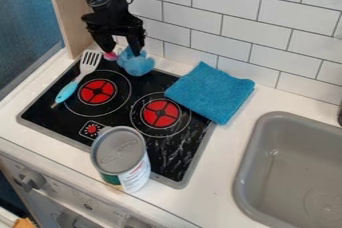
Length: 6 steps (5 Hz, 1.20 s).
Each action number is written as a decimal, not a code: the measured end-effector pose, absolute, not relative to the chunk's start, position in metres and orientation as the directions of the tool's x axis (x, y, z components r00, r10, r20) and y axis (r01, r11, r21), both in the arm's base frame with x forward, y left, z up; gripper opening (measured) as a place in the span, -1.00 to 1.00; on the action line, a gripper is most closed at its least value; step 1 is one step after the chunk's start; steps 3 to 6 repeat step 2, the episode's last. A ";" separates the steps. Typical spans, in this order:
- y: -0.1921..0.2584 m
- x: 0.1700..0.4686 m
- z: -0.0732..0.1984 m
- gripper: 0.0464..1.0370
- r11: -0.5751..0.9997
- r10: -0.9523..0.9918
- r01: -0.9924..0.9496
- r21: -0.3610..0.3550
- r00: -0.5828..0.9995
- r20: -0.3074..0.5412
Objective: Move the blue sponge above right top burner
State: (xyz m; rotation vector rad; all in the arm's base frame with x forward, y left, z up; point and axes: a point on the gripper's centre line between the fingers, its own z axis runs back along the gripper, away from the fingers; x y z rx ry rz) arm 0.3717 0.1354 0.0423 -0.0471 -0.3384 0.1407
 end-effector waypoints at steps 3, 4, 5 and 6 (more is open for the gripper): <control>0.136 0.364 0.105 0.93 0.984 0.172 -0.176 -0.026 0.906 0.387; 0.136 0.364 0.105 0.93 0.984 0.172 -0.176 -0.026 0.906 0.387; 0.136 0.364 0.105 0.93 0.984 0.172 -0.176 -0.026 0.906 0.387; 0.136 0.364 0.105 0.93 0.984 0.172 -0.176 -0.026 0.906 0.387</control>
